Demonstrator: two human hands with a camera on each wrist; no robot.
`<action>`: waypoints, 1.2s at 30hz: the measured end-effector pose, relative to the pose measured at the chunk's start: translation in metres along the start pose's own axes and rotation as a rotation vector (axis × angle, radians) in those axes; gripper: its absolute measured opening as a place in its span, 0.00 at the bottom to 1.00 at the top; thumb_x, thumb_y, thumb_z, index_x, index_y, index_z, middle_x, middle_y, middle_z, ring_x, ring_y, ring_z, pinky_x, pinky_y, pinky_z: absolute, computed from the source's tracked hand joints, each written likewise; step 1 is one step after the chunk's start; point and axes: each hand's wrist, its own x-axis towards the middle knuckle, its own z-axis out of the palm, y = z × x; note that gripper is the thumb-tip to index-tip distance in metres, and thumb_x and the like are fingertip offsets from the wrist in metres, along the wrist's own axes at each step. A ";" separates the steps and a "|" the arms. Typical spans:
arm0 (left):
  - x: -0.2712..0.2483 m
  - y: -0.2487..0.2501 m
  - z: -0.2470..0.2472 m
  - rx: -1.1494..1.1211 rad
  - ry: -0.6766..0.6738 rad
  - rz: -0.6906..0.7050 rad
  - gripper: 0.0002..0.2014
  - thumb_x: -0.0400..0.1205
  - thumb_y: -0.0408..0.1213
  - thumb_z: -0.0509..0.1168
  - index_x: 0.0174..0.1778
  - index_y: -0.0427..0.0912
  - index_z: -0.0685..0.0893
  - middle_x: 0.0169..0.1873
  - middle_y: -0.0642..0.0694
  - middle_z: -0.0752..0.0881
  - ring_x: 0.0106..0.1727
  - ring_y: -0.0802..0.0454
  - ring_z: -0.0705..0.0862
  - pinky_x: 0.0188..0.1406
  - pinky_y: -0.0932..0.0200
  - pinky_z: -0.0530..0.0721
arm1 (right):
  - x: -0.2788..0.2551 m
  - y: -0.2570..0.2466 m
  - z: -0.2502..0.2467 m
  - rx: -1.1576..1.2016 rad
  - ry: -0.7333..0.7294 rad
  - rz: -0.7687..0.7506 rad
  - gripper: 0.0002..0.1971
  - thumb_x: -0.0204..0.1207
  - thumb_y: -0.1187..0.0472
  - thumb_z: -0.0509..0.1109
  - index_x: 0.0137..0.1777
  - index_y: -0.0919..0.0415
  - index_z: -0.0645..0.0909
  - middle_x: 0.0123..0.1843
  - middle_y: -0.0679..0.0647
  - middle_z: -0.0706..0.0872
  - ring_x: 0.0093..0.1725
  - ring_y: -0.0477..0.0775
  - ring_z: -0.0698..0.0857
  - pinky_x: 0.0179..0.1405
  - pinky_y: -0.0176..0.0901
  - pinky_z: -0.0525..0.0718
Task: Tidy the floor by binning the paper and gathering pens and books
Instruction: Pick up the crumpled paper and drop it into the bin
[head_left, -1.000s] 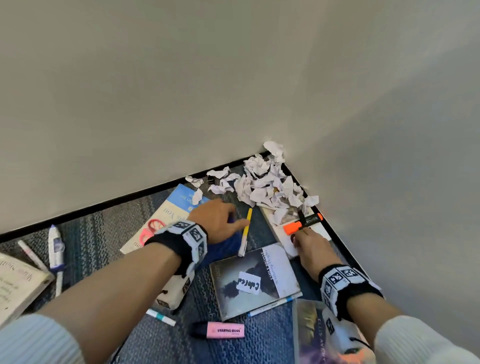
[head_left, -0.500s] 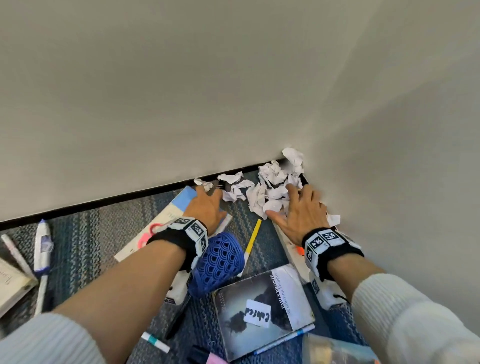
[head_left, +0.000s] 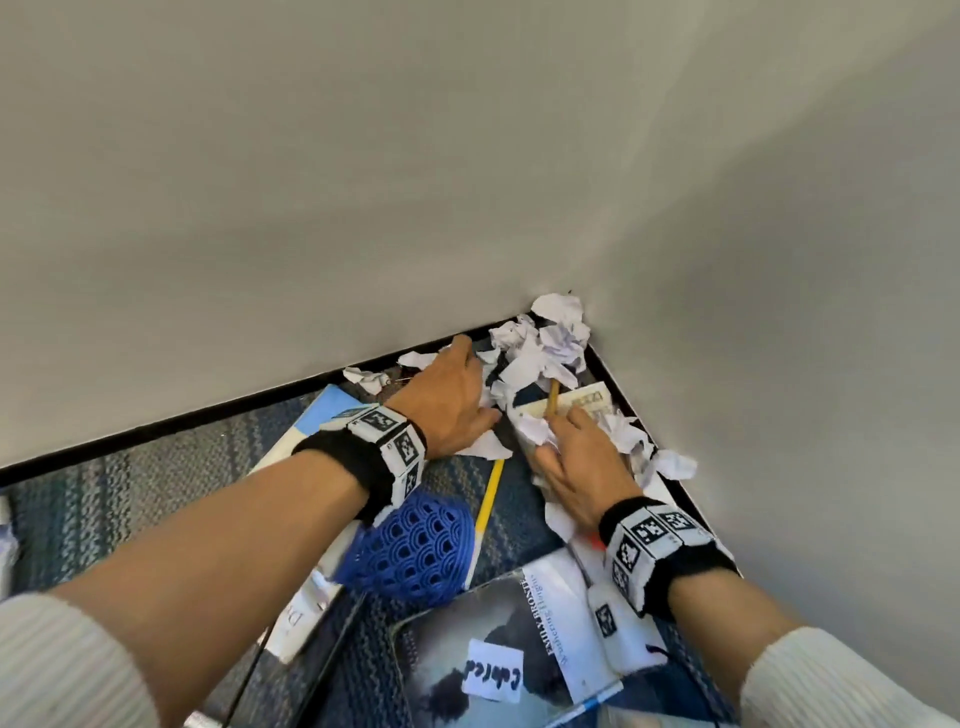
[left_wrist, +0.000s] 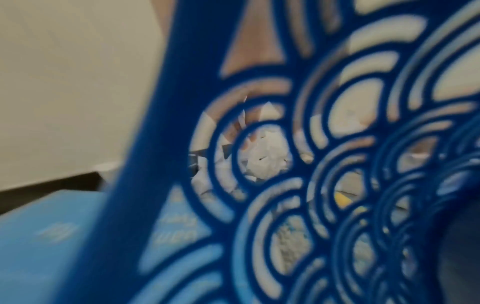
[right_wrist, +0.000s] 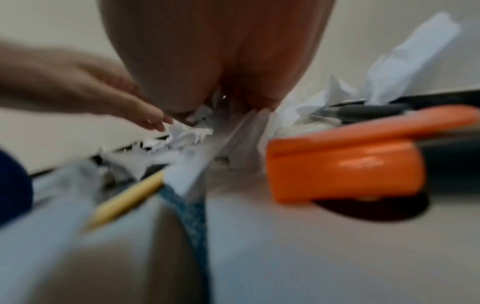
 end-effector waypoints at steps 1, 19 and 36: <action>0.001 0.003 0.003 0.017 -0.033 0.040 0.33 0.79 0.58 0.65 0.65 0.30 0.74 0.60 0.37 0.71 0.59 0.41 0.76 0.61 0.49 0.78 | -0.003 0.001 -0.006 0.053 0.049 0.026 0.26 0.76 0.48 0.53 0.65 0.64 0.77 0.53 0.55 0.75 0.49 0.51 0.74 0.51 0.42 0.73; -0.008 0.003 0.021 0.283 -0.281 0.023 0.10 0.87 0.28 0.48 0.62 0.33 0.70 0.60 0.34 0.71 0.52 0.35 0.83 0.44 0.42 0.79 | -0.034 -0.005 -0.035 0.077 0.204 0.126 0.18 0.76 0.56 0.56 0.24 0.53 0.66 0.21 0.46 0.69 0.23 0.44 0.69 0.28 0.44 0.64; -0.071 -0.042 0.006 0.079 0.113 -0.512 0.36 0.78 0.71 0.56 0.66 0.41 0.66 0.52 0.42 0.81 0.50 0.39 0.86 0.39 0.50 0.80 | -0.050 -0.033 -0.017 -0.394 -0.255 -0.002 0.14 0.83 0.52 0.58 0.63 0.58 0.68 0.51 0.58 0.85 0.47 0.61 0.84 0.39 0.48 0.74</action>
